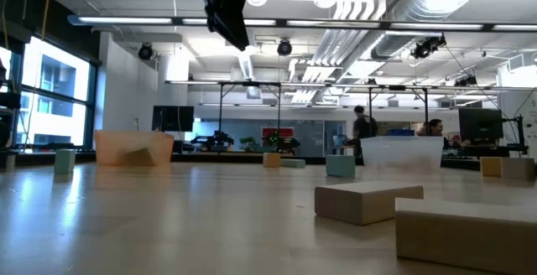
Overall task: Sort & place blocks by color
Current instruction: Put the brown block into the light green bin, then put the blue block into the orange bin
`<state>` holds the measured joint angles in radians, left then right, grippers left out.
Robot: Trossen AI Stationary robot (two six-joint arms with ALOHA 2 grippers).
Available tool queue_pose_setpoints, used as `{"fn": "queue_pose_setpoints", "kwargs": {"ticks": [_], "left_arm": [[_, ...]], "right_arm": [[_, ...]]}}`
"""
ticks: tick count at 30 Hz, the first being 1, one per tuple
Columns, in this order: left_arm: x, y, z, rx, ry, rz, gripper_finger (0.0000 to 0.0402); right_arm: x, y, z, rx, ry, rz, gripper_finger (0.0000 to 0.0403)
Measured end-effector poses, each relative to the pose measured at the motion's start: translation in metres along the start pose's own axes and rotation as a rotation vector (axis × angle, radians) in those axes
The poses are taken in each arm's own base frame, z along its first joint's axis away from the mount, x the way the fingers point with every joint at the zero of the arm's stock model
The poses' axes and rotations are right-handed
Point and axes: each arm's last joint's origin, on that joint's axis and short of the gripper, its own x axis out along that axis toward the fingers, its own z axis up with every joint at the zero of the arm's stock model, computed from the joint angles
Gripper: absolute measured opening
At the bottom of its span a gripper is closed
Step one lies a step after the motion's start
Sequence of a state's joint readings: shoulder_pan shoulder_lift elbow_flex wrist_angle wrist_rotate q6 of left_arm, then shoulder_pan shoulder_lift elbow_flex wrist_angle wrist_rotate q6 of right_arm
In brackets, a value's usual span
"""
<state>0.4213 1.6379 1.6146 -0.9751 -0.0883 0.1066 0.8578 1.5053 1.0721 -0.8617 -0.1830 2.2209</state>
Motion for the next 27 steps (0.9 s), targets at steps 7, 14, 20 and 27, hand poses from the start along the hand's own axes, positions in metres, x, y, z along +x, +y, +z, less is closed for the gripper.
{"fn": "queue_pose_setpoints", "kwargs": {"ticks": [7,14,20,27], "left_arm": [[0.0,0.0,0.0,0.0,-0.005,-0.011,0.0172],[0.0,-0.003,0.001,-0.023,-0.018,-0.109,0.0172],[0.0,-0.004,0.002,-0.079,-0.026,-0.135,0.0172],[0.0,-0.003,0.005,-0.107,-0.058,-0.133,0.0172]], "right_arm": [[0.0,-0.014,0.005,0.028,-0.085,-0.128,0.0102],[0.008,-0.016,0.015,0.033,-0.092,-0.15,0.0106],[0.007,-0.016,0.014,0.014,-0.06,-0.172,0.016],[0.007,-0.016,0.015,0.015,-0.081,-0.157,0.0182]]}}
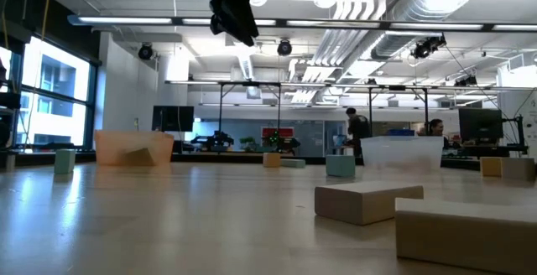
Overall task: Sort & place blocks by color
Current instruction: Put the blue block into the orange bin
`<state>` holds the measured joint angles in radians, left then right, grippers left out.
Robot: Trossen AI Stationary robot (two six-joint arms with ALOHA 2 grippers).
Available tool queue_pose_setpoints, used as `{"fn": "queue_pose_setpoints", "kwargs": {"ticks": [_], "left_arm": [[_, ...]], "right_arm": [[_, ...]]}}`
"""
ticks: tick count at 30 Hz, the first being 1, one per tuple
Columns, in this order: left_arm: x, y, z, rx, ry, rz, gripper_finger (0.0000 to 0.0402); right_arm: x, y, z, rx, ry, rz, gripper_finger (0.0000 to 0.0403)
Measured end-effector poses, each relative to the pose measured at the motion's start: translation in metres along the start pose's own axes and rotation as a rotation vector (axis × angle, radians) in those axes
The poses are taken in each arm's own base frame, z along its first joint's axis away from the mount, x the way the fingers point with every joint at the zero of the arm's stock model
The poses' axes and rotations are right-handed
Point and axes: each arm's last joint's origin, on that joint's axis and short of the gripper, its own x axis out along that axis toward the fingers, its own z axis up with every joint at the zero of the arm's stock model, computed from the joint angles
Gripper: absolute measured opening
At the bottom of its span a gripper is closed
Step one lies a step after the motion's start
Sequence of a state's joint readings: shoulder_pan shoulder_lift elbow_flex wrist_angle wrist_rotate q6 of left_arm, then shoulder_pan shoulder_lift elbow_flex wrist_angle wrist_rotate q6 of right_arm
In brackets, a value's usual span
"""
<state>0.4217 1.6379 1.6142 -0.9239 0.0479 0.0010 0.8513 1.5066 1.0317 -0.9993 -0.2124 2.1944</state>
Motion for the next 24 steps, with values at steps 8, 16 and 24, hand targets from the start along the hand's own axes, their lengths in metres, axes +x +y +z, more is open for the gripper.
{"fn": "queue_pose_setpoints", "kwargs": {"ticks": [8,16,24], "left_arm": [[0.0,0.0,0.004,-0.059,-0.043,-0.033,0.0172],[-0.002,-0.009,0.019,-0.066,-0.19,-0.068,0.0172],[-0.003,-0.01,0.023,-0.057,-0.241,-0.07,0.0172]], "right_arm": [[-0.017,0.009,0.0,0.017,-0.096,0.099,0.0184],[-0.043,0.013,0.009,0.025,-0.246,0.127,0.0185],[-0.05,0.012,0.011,0.025,-0.276,0.104,0.0186]]}}
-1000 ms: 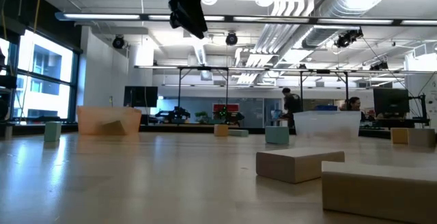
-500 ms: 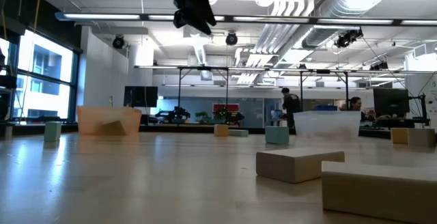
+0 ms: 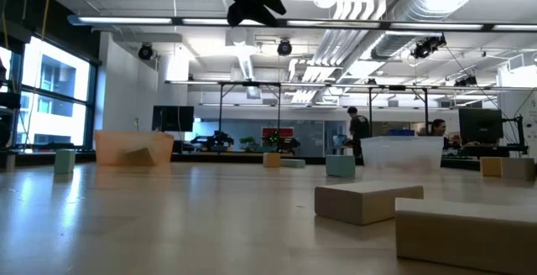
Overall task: Sort & place blocks by color
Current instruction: Put the blue block into the orange bin
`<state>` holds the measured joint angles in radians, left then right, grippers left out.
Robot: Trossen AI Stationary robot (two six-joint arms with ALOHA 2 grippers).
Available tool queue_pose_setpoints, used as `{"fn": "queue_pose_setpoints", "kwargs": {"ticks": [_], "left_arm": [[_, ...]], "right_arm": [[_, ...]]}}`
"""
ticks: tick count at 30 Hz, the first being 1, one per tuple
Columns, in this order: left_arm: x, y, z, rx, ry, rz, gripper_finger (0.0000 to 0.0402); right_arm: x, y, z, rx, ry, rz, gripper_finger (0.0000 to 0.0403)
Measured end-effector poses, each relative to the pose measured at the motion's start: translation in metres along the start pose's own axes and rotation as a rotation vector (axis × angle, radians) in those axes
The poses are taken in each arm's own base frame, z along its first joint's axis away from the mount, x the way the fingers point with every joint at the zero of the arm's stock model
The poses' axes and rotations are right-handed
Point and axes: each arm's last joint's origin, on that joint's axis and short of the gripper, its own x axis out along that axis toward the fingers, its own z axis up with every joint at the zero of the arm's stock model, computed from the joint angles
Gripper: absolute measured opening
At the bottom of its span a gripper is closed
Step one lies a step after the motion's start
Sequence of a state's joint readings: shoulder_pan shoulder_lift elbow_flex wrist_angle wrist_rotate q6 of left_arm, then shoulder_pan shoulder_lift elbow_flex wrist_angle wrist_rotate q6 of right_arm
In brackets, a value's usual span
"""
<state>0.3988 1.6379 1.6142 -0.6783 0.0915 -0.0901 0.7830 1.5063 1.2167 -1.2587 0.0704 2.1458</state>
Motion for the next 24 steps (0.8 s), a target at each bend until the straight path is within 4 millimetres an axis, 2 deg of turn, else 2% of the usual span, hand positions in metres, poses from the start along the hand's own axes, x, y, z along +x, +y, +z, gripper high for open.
{"fn": "queue_pose_setpoints", "kwargs": {"ticks": [7,14,18,24], "left_arm": [[0.0,-0.005,0.012,-0.058,-0.128,-0.022,0.0173],[0.001,-0.016,0.013,-0.056,-0.159,0.041,0.0173],[0.019,-0.025,0.007,-0.012,-0.113,0.031,0.0173],[0.063,-0.045,-0.009,0.083,-0.011,0.0,0.0172]], "right_arm": [[0.0,-0.001,0.01,0.012,-0.103,-0.001,0.0186],[0.0,0.007,0.027,0.007,-0.185,0.013,0.0186],[0.001,0.011,0.036,-0.021,-0.186,0.001,0.0186],[0.002,0.015,0.044,-0.037,-0.188,-0.01,0.0186]]}}
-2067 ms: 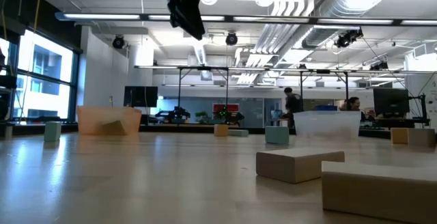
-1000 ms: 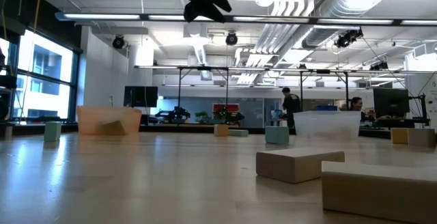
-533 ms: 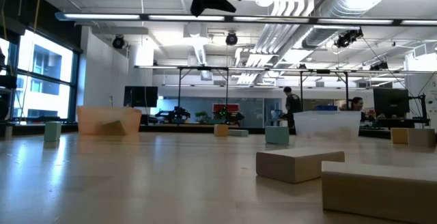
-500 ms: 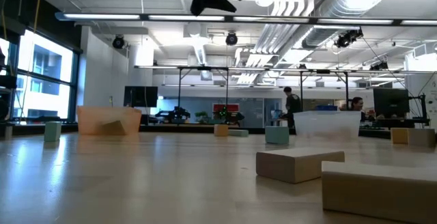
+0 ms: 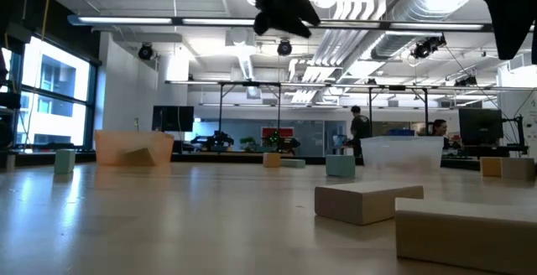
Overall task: Sort & place blocks by color
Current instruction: Put the blue block into the orange bin
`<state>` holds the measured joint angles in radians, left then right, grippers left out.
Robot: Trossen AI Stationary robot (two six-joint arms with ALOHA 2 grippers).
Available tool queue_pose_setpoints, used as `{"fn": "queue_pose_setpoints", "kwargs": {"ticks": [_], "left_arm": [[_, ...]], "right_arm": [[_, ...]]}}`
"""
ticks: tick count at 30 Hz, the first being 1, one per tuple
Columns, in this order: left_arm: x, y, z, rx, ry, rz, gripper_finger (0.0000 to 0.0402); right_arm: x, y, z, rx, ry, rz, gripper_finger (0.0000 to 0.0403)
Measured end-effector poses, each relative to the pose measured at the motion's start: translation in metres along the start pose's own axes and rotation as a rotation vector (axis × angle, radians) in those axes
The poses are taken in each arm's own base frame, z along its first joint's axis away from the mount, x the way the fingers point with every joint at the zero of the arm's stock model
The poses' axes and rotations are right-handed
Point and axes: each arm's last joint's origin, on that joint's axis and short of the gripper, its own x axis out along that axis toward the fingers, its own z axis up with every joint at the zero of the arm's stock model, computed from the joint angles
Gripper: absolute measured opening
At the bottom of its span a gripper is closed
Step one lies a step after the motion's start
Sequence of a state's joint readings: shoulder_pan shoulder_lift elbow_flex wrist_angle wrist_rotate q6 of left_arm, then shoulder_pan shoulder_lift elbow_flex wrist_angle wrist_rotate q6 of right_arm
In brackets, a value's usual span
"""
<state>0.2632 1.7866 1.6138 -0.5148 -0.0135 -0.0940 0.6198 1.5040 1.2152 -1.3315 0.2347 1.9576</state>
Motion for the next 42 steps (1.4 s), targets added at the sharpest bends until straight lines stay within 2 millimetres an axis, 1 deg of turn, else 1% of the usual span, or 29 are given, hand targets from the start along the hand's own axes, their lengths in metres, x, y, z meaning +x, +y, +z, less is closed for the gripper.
{"fn": "queue_pose_setpoints", "kwargs": {"ticks": [4,8,14,18,21,27,36,42], "left_arm": [[0.024,-0.011,-0.009,0.037,0.033,-0.013,0.0172],[0.047,-0.017,-0.019,0.091,0.074,-0.007,0.0172],[0.071,-0.022,-0.031,0.105,0.108,-0.008,0.0172],[0.084,-0.023,-0.039,0.102,0.134,-0.007,0.0172],[0.09,-0.023,-0.043,0.069,0.15,-0.023,0.0173],[0.096,-0.018,-0.044,0.038,0.16,-0.125,0.0173],[0.1,-0.015,-0.046,0.011,0.166,-0.108,0.0173],[0.113,-0.014,-0.055,-0.042,0.193,-0.099,0.0173]], "right_arm": [[0.001,0.001,0.003,0.013,0.001,-0.003,0.0186],[0.002,0.001,0.007,0.08,-0.006,-0.017,0.0186],[0.003,-0.002,0.016,0.187,-0.042,-0.076,0.0186],[0.004,-0.003,0.024,0.196,-0.076,-0.102,0.0186],[0.005,-0.002,0.029,0.181,-0.101,-0.099,0.0186],[0.007,0.0,0.036,0.156,-0.143,-0.09,0.0186],[0.007,0.001,0.038,0.141,-0.156,-0.088,0.0186],[0.007,0.001,0.038,0.125,-0.155,-0.087,0.0186]]}}
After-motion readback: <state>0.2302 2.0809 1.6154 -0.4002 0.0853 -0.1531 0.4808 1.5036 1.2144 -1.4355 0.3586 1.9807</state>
